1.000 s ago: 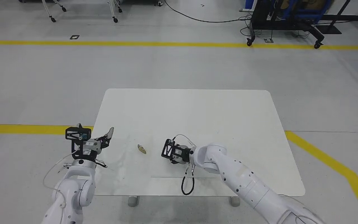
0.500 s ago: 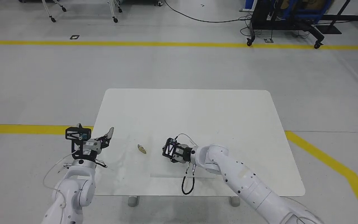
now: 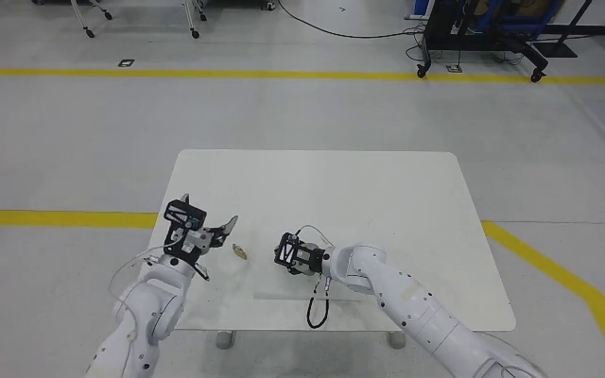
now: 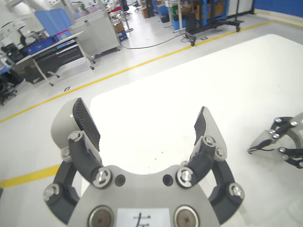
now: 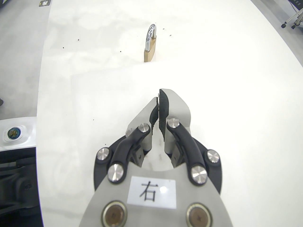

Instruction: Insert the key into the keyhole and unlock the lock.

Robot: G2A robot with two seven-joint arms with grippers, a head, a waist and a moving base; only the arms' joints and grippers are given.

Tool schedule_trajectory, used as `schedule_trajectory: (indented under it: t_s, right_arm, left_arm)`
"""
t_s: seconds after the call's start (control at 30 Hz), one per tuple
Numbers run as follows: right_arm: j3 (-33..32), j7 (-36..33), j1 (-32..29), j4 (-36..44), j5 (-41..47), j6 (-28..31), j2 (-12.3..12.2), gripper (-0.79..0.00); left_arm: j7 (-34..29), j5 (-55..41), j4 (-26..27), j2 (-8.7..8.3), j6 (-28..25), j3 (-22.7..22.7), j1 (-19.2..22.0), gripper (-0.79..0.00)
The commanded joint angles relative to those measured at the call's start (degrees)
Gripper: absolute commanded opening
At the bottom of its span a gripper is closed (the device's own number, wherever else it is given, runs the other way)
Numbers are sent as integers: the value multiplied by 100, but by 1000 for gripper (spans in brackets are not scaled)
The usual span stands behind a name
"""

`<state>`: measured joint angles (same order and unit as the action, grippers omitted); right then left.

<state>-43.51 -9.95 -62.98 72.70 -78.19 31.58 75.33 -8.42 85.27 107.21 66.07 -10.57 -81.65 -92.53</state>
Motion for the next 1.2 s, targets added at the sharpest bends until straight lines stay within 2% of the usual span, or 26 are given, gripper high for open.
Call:
schedule_trajectory:
  t_s: [0.0,0.1,0.37,0.53,0.7,0.77,0.9,1.17]
  right_arm:
    - [0,0,0,0,0,0,0,-785]
    - [0,0,0,0,0,0,0,-785]
    - [0,0,0,0,0,0,0,-785]
    - [-26,-11,-38,81,-26,-86,-3,-785]
    - [-171,120,-116,203,-22,-22,-51,-785]
    - [-270,210,-188,267,-15,-4,-86,-785]
    - [-484,363,-372,422,6,2,-161,-785]
    - [-777,311,-645,710,76,-121,-252,-785]
  left_arm:
    - [-156,33,40,17,-110,212,136,0]
    - [-424,316,43,30,-54,380,288,0]
    - [-340,352,3,25,-118,384,245,0]
    - [-25,378,-118,-8,-485,312,67,0]
    - [139,400,-139,-48,-1169,358,16,0]
    - [71,568,-170,-56,-1319,443,78,0]
    - [-49,715,-318,-34,-1242,643,251,0]
    - [-247,977,-587,-28,-1493,900,556,0]
